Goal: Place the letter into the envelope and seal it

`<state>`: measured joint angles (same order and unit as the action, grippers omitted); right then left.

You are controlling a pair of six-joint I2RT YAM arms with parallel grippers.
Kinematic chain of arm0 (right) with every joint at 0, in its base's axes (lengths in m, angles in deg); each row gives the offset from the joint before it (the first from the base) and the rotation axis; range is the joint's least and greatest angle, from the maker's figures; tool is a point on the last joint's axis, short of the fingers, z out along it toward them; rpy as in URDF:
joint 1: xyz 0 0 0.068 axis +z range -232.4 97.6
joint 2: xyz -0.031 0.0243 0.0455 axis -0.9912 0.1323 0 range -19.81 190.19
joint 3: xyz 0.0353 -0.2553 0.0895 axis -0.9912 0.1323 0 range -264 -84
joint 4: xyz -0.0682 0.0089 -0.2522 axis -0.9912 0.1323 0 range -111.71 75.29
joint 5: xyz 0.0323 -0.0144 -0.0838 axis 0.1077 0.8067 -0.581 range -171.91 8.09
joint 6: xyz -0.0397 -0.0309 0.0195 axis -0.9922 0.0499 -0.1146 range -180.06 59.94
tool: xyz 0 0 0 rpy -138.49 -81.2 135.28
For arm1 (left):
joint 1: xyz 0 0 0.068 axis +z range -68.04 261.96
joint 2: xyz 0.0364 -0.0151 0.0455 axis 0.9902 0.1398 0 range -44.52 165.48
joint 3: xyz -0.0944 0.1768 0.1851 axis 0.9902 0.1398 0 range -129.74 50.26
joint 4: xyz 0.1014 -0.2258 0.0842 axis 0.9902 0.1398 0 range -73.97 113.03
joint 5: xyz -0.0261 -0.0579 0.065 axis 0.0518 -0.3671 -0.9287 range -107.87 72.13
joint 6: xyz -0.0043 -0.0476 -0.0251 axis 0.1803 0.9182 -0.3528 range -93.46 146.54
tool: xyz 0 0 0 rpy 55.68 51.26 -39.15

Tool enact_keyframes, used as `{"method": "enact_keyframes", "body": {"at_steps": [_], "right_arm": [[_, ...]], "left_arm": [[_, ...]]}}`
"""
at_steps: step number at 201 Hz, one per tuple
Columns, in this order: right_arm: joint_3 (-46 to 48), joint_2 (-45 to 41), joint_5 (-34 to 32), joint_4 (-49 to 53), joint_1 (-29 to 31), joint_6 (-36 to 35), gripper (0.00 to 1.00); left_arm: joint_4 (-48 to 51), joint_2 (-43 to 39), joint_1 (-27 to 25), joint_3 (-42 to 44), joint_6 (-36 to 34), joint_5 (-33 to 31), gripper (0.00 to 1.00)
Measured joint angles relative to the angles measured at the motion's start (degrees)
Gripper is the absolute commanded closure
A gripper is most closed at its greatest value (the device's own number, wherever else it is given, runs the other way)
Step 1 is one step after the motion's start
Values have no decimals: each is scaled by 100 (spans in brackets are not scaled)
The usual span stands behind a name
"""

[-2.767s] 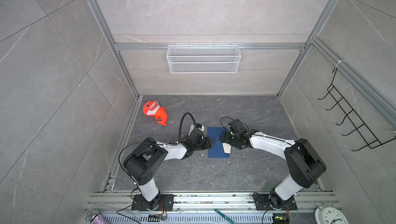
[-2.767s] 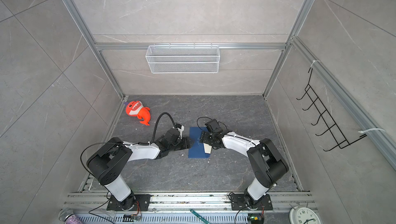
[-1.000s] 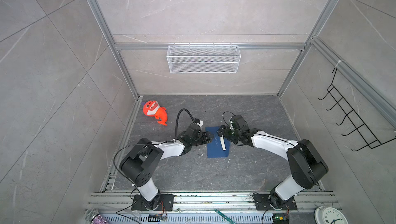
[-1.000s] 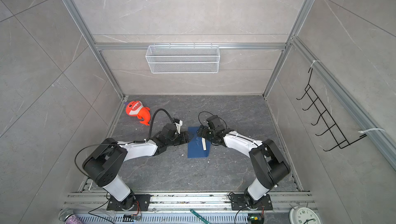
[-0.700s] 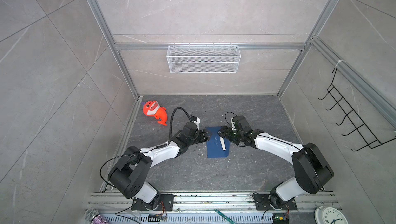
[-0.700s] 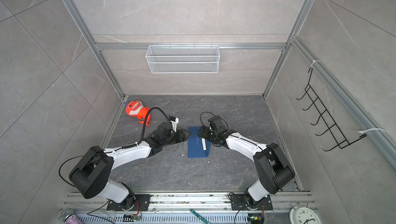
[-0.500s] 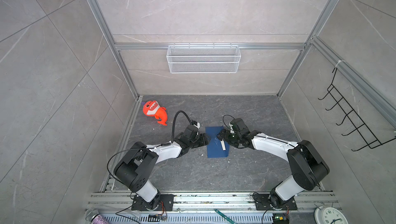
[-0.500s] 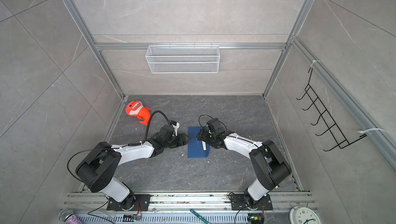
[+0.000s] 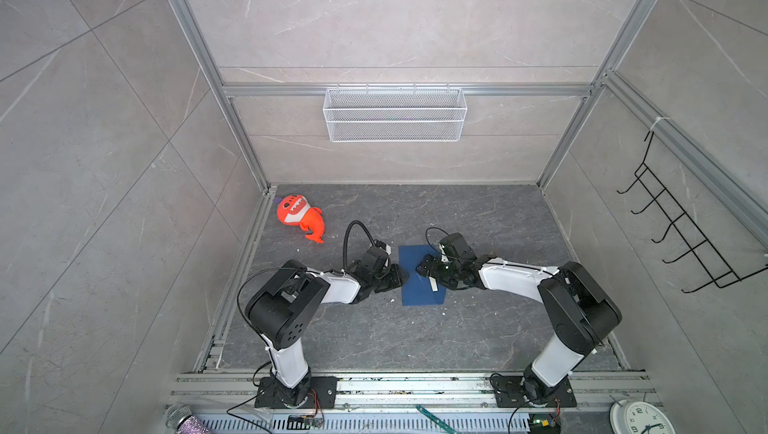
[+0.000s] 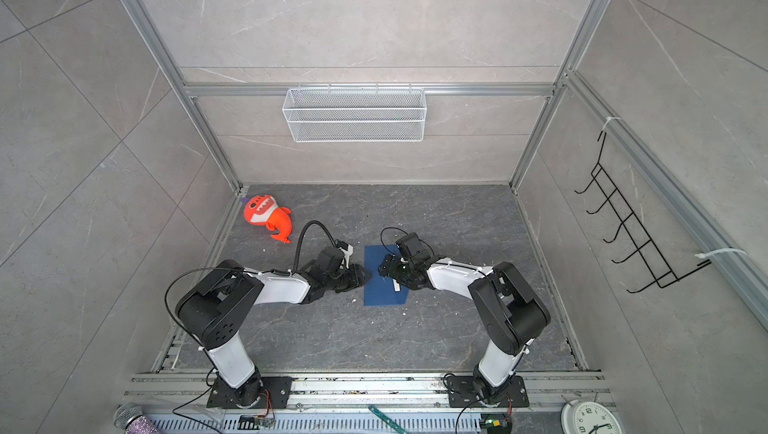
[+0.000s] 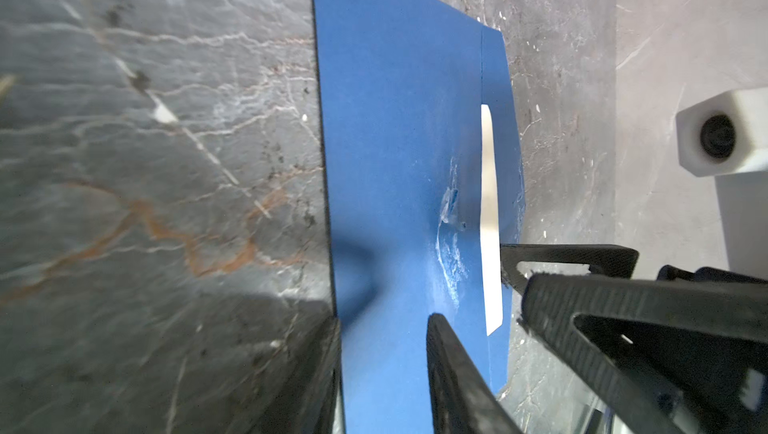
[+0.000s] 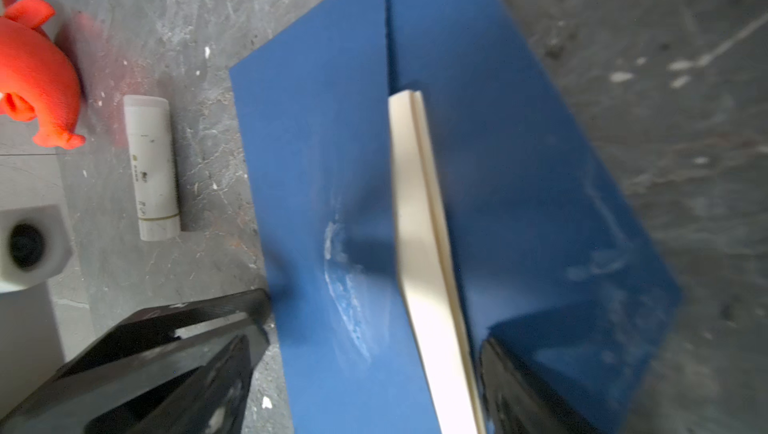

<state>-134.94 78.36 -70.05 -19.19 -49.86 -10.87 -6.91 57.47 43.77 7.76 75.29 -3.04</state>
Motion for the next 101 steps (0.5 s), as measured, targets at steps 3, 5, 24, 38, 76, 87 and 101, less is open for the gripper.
{"method": "enact_keyframes", "body": {"at_steps": [3, 5, 24, 38, 76, 87, 101], "right_arm": [[0, 0, 0, -9, 9, 11, 13], [0, 2, 0, -22, 17, 17, 13], [-13, 42, 2, -103, 76, 46, 13], [-39, 74, 0, -129, 114, 66, 12], [-46, 85, -15, -151, 149, 81, 12], [-50, 85, -24, -151, 151, 83, 12], [-52, 85, -33, -149, 157, 81, 13]], "left_arm": [[-24, 17, 0, 0, -4, 9, 70], [-39, 28, 2, 0, 4, 20, 70], [-229, 151, 17, -15, 44, 76, 72], [-348, 221, 35, -28, 81, 85, 73], [-503, 291, 59, -33, 151, 87, 73], [-531, 299, 59, -33, 162, 85, 73], [-542, 299, 59, -33, 166, 85, 73]]}}
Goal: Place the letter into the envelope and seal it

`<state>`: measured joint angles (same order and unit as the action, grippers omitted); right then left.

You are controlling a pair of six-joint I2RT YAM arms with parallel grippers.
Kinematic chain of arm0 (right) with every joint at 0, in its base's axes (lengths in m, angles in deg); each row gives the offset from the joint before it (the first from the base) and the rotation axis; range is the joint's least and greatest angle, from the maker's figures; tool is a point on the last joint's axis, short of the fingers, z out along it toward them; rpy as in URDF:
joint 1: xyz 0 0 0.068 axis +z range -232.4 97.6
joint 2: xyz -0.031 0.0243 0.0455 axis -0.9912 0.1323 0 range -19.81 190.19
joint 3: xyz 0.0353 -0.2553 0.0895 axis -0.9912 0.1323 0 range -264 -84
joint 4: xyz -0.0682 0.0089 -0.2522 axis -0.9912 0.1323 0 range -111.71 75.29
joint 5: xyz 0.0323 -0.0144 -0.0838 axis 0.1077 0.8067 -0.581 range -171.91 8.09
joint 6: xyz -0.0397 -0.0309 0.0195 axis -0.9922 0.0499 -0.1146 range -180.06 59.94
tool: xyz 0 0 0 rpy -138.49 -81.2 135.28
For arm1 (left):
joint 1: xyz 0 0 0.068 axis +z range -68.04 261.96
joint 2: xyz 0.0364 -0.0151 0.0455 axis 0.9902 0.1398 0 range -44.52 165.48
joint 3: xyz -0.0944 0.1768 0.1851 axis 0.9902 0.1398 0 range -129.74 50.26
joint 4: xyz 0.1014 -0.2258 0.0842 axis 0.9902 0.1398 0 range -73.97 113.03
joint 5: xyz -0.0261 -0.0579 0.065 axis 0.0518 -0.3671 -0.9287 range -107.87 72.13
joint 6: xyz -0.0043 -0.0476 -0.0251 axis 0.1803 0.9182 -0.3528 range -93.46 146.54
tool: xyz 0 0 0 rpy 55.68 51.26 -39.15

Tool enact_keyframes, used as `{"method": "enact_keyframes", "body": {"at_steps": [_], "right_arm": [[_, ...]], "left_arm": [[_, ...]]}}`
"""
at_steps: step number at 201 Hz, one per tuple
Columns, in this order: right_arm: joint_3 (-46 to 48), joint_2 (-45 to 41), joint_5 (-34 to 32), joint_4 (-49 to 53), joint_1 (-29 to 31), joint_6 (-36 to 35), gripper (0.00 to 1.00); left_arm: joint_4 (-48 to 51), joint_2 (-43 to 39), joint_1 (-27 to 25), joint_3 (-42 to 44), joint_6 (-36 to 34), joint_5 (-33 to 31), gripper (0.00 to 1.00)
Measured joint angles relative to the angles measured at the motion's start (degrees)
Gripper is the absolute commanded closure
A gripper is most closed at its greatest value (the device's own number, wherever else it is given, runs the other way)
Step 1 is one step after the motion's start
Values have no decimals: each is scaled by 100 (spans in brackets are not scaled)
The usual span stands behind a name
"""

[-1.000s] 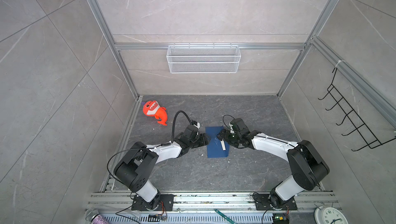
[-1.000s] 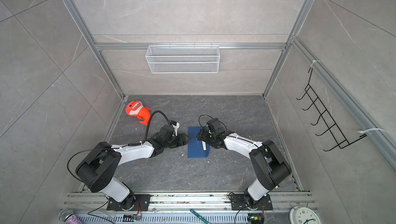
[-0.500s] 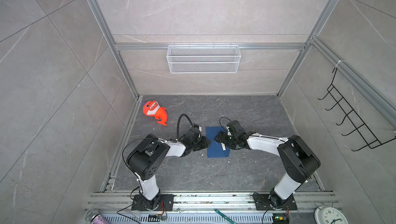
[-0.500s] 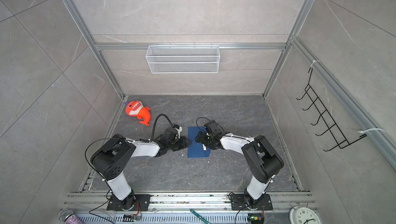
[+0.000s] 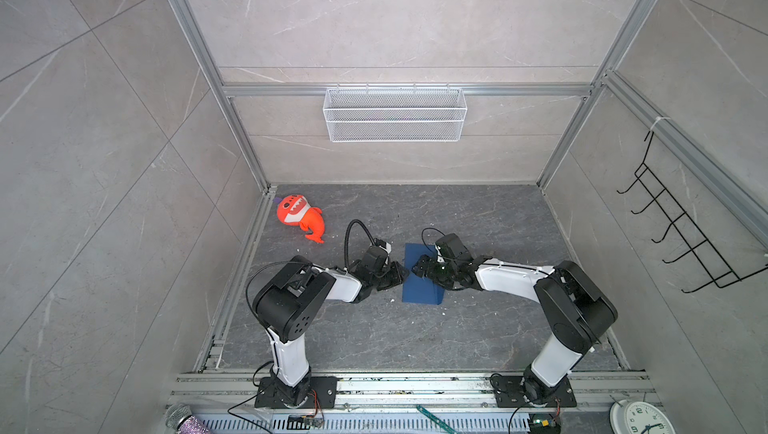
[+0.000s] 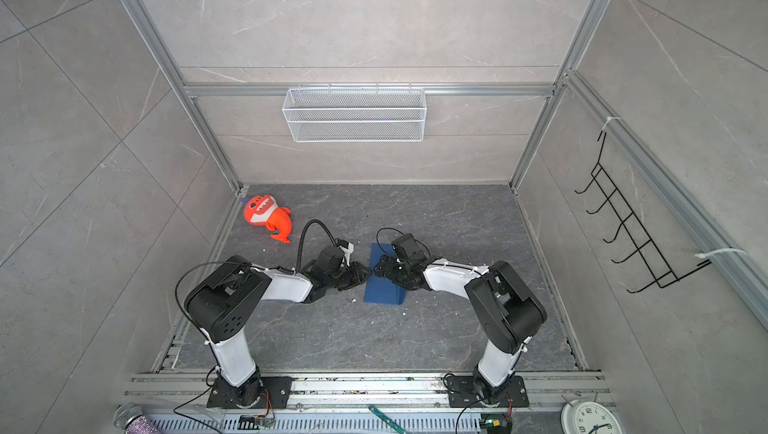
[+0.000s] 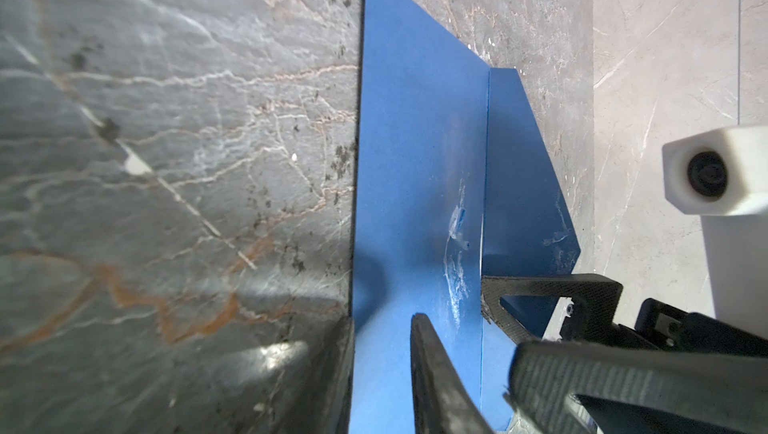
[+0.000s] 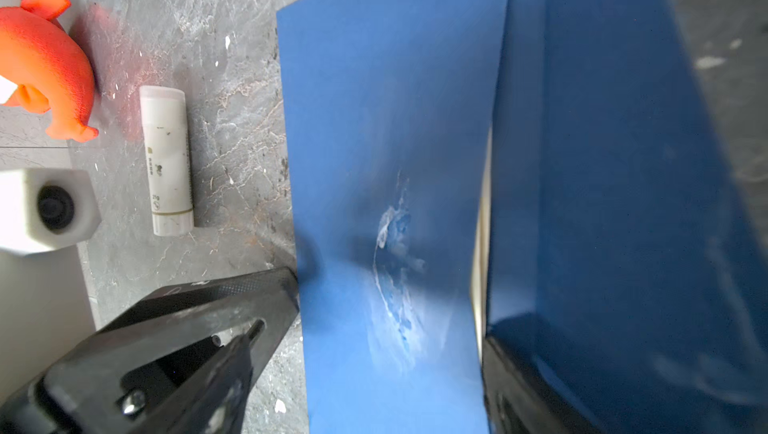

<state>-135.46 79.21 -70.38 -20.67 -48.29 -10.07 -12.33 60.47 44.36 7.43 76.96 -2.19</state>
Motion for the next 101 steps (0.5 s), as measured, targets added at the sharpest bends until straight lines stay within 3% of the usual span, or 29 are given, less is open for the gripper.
{"method": "enact_keyframes", "body": {"at_steps": [29, 80, 89, 101], "right_arm": [[-55, 7, -20, 92, 11, -4, 13], [-358, -627, -389, 1019, 72, -492, 12], [-498, -907, -535, 1233, 76, -638, 4], [-675, -1270, -743, 1438, 74, -815, 1]], "left_arm": [[-2, 0, 0, 0, 2, -2, 72], [660, -560, -35, 0, -317, -68, 53], [925, -855, -39, -9, -444, -125, 48], [1252, -1272, -39, -46, -684, -258, 43]]}}
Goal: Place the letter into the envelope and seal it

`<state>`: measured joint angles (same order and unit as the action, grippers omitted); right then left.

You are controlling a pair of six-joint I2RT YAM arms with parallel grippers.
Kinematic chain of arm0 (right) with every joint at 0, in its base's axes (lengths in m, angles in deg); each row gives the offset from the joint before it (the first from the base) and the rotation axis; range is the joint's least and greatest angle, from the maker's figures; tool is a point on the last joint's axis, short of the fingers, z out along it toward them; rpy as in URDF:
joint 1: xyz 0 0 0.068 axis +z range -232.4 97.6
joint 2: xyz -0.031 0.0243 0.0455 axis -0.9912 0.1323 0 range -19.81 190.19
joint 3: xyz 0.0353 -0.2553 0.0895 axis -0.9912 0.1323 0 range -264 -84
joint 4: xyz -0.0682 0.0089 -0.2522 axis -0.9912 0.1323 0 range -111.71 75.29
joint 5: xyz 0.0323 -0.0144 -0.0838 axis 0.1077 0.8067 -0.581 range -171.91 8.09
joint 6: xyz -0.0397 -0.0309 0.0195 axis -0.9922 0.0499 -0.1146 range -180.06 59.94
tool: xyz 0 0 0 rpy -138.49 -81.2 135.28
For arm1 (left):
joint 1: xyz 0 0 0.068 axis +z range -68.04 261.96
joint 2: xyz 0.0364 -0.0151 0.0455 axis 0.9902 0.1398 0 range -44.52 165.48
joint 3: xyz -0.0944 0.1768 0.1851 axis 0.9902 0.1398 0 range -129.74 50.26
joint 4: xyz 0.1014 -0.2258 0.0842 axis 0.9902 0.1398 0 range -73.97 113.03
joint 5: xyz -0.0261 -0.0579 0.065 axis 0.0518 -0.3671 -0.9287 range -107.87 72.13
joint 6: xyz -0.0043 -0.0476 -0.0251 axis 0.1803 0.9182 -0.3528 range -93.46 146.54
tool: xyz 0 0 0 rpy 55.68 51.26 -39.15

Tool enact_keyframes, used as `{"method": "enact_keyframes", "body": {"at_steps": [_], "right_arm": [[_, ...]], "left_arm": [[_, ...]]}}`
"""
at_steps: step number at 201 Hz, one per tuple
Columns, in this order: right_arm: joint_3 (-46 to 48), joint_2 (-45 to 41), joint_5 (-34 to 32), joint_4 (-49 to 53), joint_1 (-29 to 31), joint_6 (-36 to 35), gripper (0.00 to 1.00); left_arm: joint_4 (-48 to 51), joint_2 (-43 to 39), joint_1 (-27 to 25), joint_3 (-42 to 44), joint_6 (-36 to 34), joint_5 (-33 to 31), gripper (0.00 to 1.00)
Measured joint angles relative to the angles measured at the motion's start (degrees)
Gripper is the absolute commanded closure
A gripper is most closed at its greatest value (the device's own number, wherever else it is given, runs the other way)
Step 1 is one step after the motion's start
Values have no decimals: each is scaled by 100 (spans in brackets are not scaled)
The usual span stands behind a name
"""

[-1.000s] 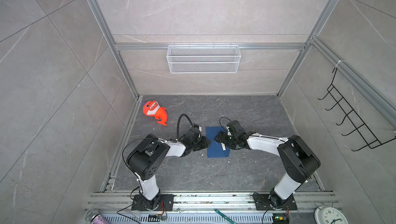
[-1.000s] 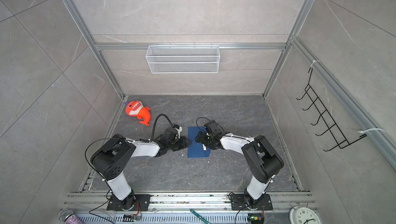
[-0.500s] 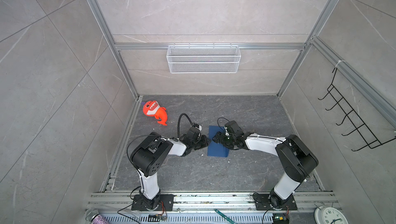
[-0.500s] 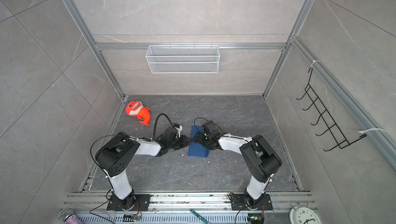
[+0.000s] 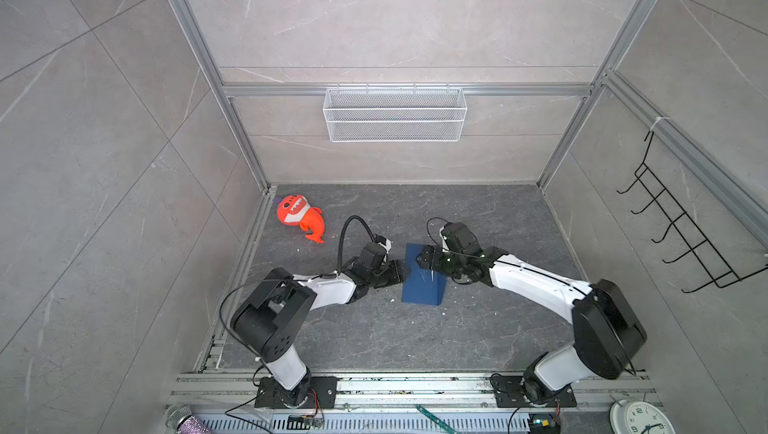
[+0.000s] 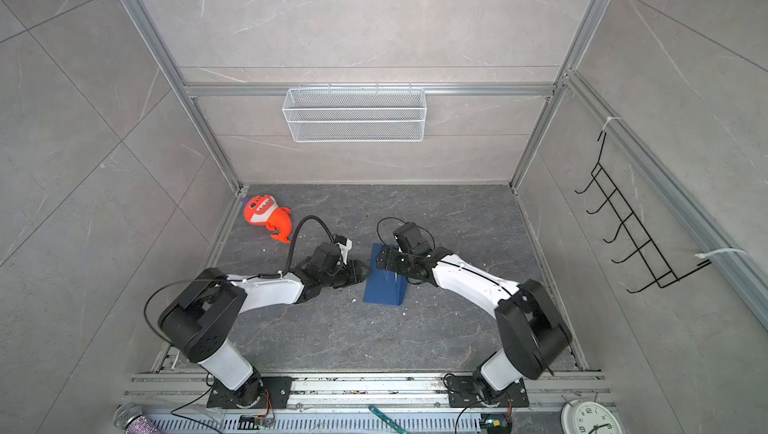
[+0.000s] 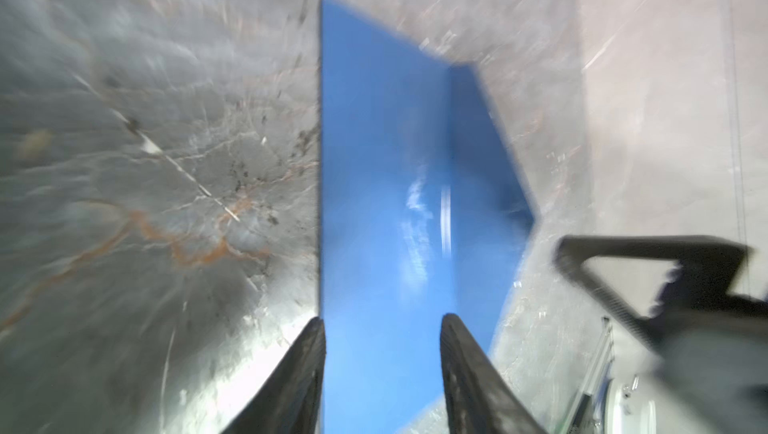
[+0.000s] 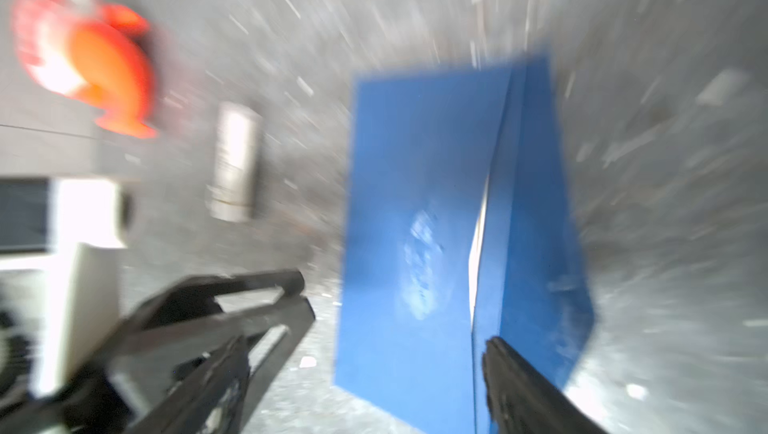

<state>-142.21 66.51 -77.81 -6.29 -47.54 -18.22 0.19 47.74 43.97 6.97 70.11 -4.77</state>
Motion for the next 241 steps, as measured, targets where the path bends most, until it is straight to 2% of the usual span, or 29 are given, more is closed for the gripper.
{"method": "enact_keyframes", "body": {"at_steps": [41, 65, 80, 101, 145, 183, 208, 241], "right_arm": [[-286, -1093, -527, 584, -153, -540, 1], [-278, -1130, -531, 885, -433, -688, 1], [-264, -1075, -476, 1034, -605, -743, 1], [-264, -824, -365, 1128, -715, -809, 2], [-264, 151, -129, 1178, -717, -846, 21], [-264, 758, 7, 1067, -723, -741, 43], [-267, 1084, 133, 925, -730, -686, 53], [-271, 1408, 256, 763, -763, -570, 78]], "left_arm": [[1329, -1711, 2, -387, -1034, -848, 24], [1893, -2439, 7, -509, -1545, -1316, 13], [2214, -2776, 28, -505, -1775, -1572, 1], [2481, -3108, 116, -396, -1993, -1803, 0], [2715, -3303, 387, -63, -2055, -1969, 0], [2761, -3309, 402, 120, -2055, -2006, 0], [2761, -3309, 402, 122, -2052, -2004, 0], [2752, -3309, 424, 181, -2044, -2006, 1]]}}
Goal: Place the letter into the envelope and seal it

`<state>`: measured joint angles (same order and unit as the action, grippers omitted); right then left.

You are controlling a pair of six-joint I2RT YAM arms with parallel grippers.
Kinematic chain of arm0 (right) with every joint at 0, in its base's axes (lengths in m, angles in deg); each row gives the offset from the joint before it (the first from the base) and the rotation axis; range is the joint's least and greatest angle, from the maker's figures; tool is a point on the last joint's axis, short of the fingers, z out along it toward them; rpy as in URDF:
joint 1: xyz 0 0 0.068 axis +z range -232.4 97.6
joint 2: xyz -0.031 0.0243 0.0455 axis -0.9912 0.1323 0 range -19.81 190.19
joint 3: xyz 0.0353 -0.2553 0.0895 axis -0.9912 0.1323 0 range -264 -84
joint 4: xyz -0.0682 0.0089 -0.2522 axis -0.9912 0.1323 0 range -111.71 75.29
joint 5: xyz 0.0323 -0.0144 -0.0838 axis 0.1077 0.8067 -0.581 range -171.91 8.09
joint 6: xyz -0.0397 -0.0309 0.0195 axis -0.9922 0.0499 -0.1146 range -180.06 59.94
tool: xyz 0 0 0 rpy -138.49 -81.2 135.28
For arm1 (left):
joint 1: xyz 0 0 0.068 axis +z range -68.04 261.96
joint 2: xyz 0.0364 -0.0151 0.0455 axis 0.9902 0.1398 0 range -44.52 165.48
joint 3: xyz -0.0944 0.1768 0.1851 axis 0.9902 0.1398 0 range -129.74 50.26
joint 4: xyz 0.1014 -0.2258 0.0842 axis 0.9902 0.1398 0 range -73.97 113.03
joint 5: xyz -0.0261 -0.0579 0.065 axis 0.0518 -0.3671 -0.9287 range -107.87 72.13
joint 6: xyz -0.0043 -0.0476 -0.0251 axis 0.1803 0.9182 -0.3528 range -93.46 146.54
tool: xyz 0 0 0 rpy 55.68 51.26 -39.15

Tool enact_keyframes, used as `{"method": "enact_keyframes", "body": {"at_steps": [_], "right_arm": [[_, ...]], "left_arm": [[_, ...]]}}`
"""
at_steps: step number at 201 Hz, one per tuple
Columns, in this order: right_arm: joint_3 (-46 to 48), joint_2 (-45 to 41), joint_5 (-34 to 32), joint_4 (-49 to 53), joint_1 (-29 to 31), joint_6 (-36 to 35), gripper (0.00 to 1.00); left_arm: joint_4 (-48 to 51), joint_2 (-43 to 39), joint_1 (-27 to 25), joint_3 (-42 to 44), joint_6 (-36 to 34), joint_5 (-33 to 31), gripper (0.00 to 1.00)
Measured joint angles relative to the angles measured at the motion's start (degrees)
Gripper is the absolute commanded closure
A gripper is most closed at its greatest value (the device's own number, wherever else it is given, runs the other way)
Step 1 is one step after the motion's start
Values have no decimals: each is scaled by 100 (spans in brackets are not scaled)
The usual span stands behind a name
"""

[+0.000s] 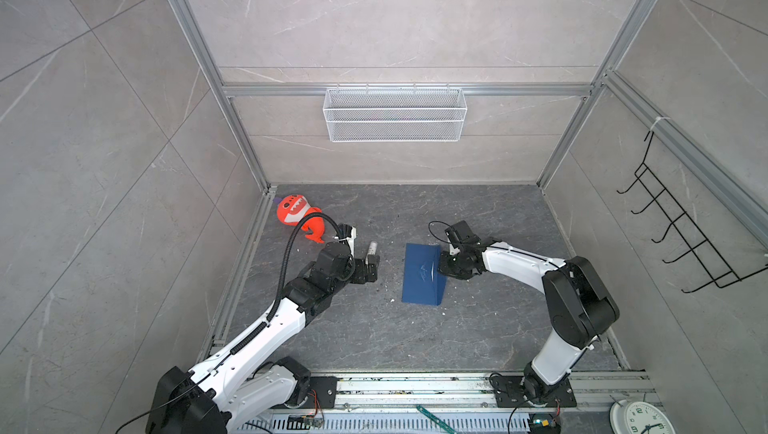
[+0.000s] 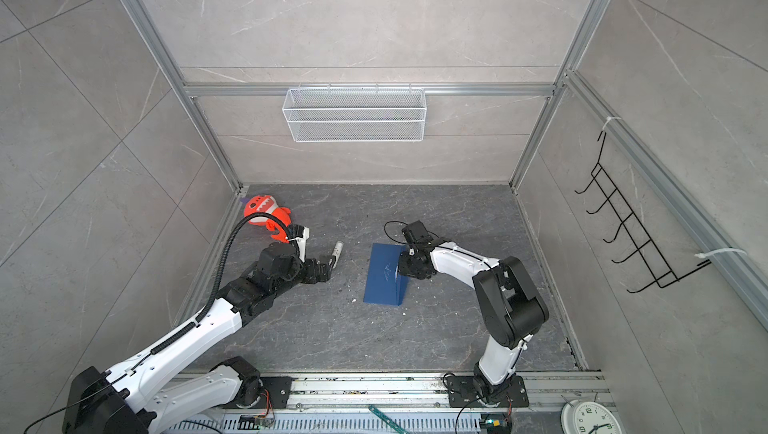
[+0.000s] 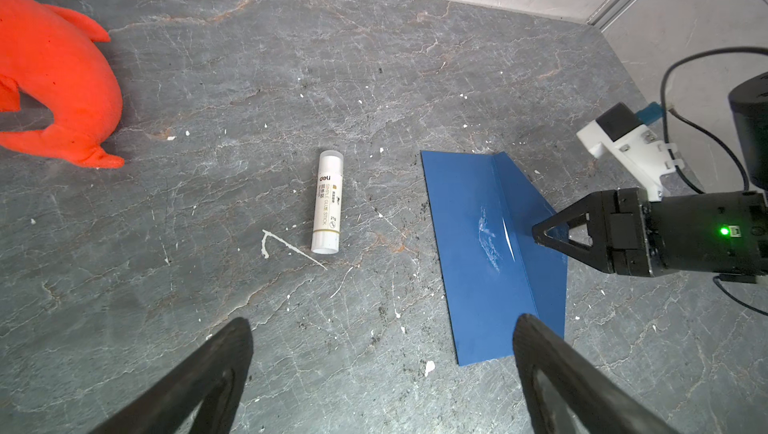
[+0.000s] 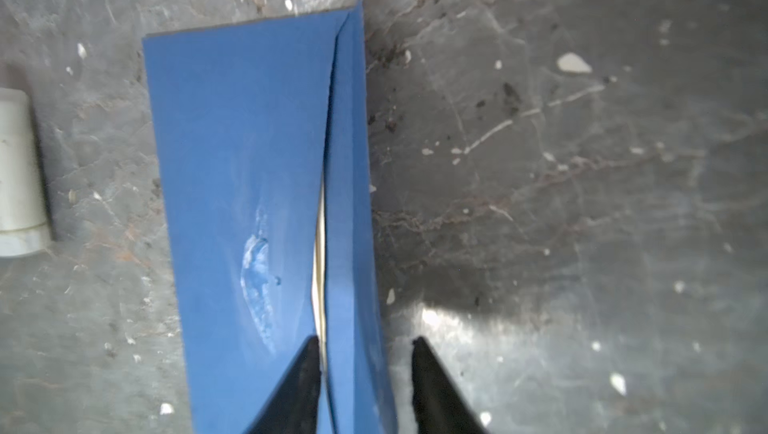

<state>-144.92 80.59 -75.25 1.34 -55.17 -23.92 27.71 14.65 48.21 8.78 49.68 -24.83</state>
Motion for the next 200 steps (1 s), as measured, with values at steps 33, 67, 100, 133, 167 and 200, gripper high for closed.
{"method": "enact_keyframes", "body": {"at_steps": [33, 67, 100, 133, 167, 200], "right_arm": [[20, 76, 146, -238, -92, 236, 100], [369, -46, 396, -809, -236, 767, 100], [1071, -826, 361, -1705, -271, 1888, 100], [1790, -1696, -319, -2955, -238, 3362, 100], [2369, -1950, -1668, -3823, 260, 4975, 100], [2535, -1757, -3167, -4096, 1132, 6452, 100]], "left_arm": [[-2, 0, 4, 105, 7, 2, 1], [-7, -11, 4, 129, 2, 15, 2], [-11, -52, 4, 133, 7, 90, 2], [-9, -225, 4, 192, 4, 146, 3], [-13, -398, 4, 240, 2, 164, 4], [-9, -431, 4, 251, 2, 282, 5]]}}
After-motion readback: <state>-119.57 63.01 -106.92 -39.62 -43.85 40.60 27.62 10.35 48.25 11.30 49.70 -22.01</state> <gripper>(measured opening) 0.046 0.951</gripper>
